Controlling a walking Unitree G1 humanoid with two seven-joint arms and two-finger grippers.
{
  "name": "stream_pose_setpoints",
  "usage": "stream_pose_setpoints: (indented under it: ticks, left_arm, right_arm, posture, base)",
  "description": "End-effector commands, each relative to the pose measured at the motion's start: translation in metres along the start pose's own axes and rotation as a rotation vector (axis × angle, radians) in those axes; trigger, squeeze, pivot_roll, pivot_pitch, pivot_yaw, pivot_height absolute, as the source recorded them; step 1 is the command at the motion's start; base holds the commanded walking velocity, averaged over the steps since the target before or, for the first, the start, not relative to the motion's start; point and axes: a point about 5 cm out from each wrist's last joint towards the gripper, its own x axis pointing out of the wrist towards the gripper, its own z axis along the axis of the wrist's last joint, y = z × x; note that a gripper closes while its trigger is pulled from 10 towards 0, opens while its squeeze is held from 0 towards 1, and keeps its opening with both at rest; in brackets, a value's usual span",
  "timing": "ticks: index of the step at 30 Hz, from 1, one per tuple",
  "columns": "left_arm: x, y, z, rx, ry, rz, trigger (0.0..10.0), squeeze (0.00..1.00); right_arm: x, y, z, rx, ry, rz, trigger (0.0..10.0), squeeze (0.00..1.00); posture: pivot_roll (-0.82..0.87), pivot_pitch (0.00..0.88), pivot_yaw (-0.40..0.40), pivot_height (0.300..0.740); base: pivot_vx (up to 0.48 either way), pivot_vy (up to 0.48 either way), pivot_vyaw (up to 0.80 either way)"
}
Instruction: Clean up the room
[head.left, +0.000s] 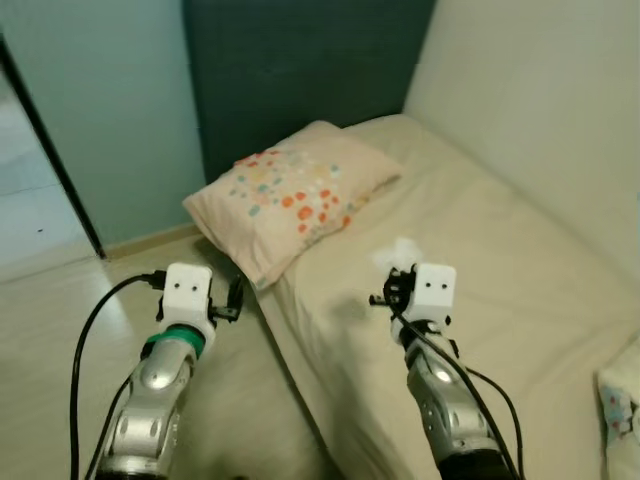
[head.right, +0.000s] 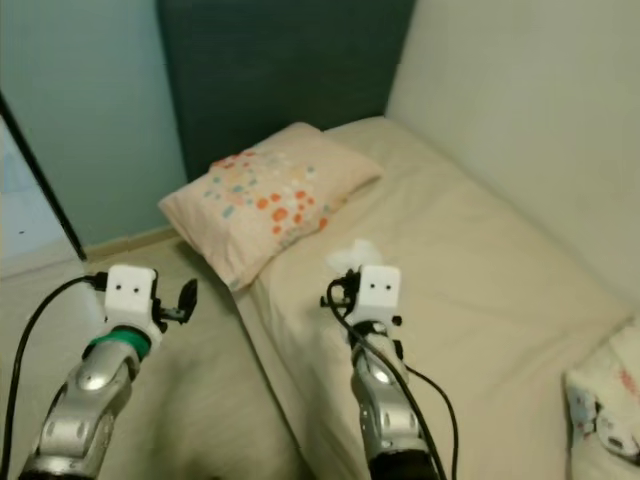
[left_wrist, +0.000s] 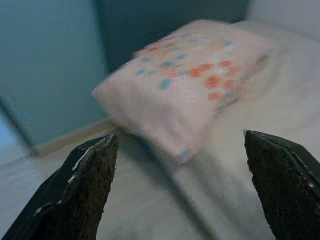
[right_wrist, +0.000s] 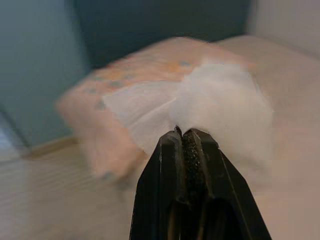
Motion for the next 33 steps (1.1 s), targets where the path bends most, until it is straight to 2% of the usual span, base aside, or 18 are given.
stream_pose_setpoints:
  ticks: [1, 5, 10, 20, 24, 33]
  left_arm:
    - [-0.001, -0.004, -0.005, -0.009, 0.024, -0.009, 10.0, 0.00]
    - [-0.002, -0.004, -0.006, -0.012, 0.029, -0.008, 10.0, 0.00]
    - [-0.005, -0.001, -0.017, -0.015, 0.078, 0.016, 10.0, 0.00]
    - [-0.010, -0.004, -0.020, -0.028, 0.076, 0.003, 10.0, 0.00]
    - [-0.010, -0.001, -0.020, 0.032, 0.072, 0.014, 10.0, 0.00]
    - [-0.016, 0.002, -0.025, 0.032, 0.087, 0.009, 10.0, 0.00]
  right_arm:
    - [-0.004, -0.006, -0.008, -0.003, 0.031, -0.020, 10.0, 0.00]
    - [-0.003, -0.007, -0.008, -0.003, 0.031, -0.020, 10.0, 0.00]
    - [-0.005, -0.009, -0.011, -0.012, 0.044, -0.021, 10.0, 0.00]
    - [-0.008, -0.008, -0.014, -0.016, 0.055, -0.013, 10.0, 0.00]
    - [-0.007, -0.007, -0.015, -0.019, 0.063, -0.007, 10.0, 0.00]
    - [-0.010, -0.007, -0.017, -0.020, 0.072, -0.004, 10.0, 0.00]
  posture:
    - [0.12, 0.000, -0.050, 0.740]
    - [0.12, 0.000, -0.050, 0.740]
    - [0.11, 0.000, -0.054, 0.740]
    - [0.11, 0.000, -0.062, 0.740]
    - [0.11, 0.000, -0.062, 0.740]
    - [0.11, 0.000, -0.075, 0.740]
  base:
    - [0.000, 0.000, 0.80]
    - [0.000, 0.000, 0.80]
    - [0.000, 0.000, 0.80]
    - [0.000, 0.000, 0.80]
    - [0.000, 0.000, 0.80]
    - [0.000, 0.000, 0.80]
